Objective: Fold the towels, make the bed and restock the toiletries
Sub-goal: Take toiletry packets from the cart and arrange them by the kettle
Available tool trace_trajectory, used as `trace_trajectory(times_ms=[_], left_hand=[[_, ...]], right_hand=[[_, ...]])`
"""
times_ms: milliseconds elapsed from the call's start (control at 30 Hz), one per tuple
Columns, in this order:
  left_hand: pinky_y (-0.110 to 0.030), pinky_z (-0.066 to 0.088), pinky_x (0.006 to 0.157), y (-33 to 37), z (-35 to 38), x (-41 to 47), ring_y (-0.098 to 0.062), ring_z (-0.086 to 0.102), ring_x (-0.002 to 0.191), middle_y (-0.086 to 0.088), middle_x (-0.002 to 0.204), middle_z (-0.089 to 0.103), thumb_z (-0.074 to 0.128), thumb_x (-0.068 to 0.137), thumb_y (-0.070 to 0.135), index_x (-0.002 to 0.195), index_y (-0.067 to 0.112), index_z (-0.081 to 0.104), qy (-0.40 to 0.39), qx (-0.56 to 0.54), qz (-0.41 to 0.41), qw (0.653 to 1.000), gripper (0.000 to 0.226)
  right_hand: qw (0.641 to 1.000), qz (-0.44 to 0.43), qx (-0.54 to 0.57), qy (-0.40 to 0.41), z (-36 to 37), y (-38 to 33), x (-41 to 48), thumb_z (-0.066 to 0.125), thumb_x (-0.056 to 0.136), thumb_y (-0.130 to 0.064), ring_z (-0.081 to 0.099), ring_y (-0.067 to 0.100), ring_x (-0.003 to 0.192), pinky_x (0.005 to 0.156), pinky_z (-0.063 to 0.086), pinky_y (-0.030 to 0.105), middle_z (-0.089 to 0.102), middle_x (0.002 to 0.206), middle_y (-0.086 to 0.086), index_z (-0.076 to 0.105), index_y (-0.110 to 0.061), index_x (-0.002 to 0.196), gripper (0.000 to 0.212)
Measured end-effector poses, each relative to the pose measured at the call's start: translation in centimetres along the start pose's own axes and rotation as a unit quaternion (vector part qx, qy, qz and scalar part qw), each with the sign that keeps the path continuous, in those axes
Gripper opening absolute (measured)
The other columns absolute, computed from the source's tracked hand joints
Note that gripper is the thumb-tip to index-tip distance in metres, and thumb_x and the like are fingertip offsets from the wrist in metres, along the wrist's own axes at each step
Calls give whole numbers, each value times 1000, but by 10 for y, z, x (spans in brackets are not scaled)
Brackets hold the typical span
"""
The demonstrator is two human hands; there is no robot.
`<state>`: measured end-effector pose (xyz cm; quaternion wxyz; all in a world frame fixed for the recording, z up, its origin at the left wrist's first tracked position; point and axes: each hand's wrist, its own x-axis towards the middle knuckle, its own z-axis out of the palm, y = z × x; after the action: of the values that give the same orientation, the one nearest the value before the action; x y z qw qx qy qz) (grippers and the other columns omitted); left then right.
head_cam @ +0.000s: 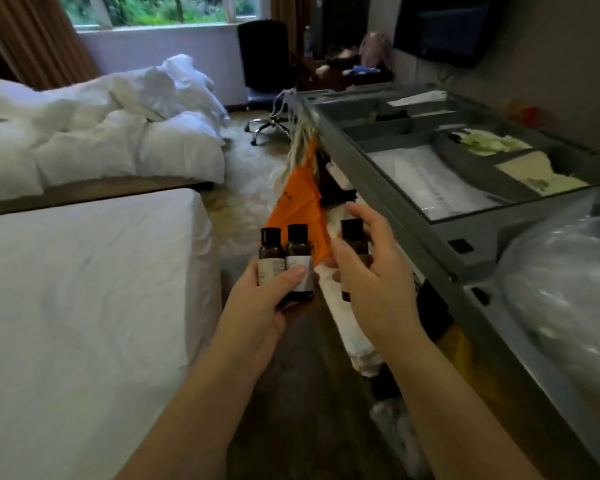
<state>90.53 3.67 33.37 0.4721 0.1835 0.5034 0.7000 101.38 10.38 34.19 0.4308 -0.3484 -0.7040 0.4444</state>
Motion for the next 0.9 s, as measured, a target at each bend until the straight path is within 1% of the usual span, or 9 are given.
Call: trace_trajectory(times_ms=[100, 200, 300, 400, 467, 533, 600, 733, 900], left_hand=[[-40, 58, 81, 2, 17, 74, -27, 67, 97, -14, 106, 69, 66, 67, 14, 117, 8, 57, -59, 8, -9, 998, 51], [-36, 59, 74, 9, 36, 154, -25, 69, 94, -14, 105, 70, 66, 66, 15, 117, 7, 58, -109, 43, -12, 993, 52], [-33, 59, 69, 38, 55, 237, -24, 69, 89, -14, 103, 70, 65, 68, 14, 116, 7, 59, -117, 68, -12, 991, 48], [-33, 59, 67, 76, 64, 319, -22, 70, 84, -12, 96, 72, 66, 66, 14, 112, 8, 58, -115, 81, 1, 990, 48], [-30, 58, 64, 95, 68, 371, -18, 71, 82, -7, 90, 73, 67, 64, 14, 109, 10, 58, -114, 78, 3, 990, 46], [-28, 57, 64, 105, 71, 422, -17, 71, 83, -6, 93, 72, 67, 64, 13, 108, 12, 59, -116, 76, -9, 990, 45], [-30, 59, 66, 107, 77, 474, -19, 70, 87, -9, 100, 69, 66, 69, 10, 108, 12, 58, -134, 71, -34, 988, 39], [-31, 60, 65, 102, 102, 586, -16, 70, 81, -10, 100, 67, 60, 81, 3, 104, 12, 57, -209, 89, -82, 970, 24], [-28, 59, 65, 104, 143, 693, -9, 69, 67, 0, 74, 72, 59, 83, 0, 94, 13, 57, -371, 164, -115, 907, 17]], right_hand=[[999, 23, -8, 43, 3, 39, 49, 52, 95, -26, 61, 11, 102, 88, 52, 44, 59, 110, -17, 40, -62, 104, 39], [994, 48, -17, 92, 12, 76, 126, 53, 95, -24, 60, 11, 103, 87, 53, 44, 59, 114, -12, 42, -57, 107, 37], [991, 38, -21, 126, 21, 86, 228, 52, 95, -22, 57, 9, 105, 90, 52, 41, 54, 110, -17, 44, -44, 118, 33], [987, 18, -39, 153, 28, 82, 328, 52, 95, -27, 56, 16, 111, 94, 50, 43, 57, 122, -5, 42, -38, 129, 37], [984, 26, -41, 171, 26, 84, 383, 52, 95, -26, 55, 13, 110, 92, 51, 35, 55, 126, -4, 42, -34, 133, 39], [981, 46, -34, 184, 21, 94, 429, 54, 95, -25, 56, 1, 97, 77, 50, 18, 56, 120, -8, 43, -33, 133, 41], [974, 64, -49, 212, 15, 111, 465, 56, 94, -23, 55, 0, 92, 68, 45, 13, 56, 115, -9, 44, -34, 132, 41], [936, 95, -94, 326, 2, 158, 525, 60, 92, -22, 54, 1, 89, 59, 44, 4, 56, 110, -10, 49, -32, 129, 39], [855, 161, -163, 466, -3, 193, 566, 66, 88, -23, 56, 9, 102, 86, 48, 24, 58, 116, -6, 52, -33, 116, 33]])
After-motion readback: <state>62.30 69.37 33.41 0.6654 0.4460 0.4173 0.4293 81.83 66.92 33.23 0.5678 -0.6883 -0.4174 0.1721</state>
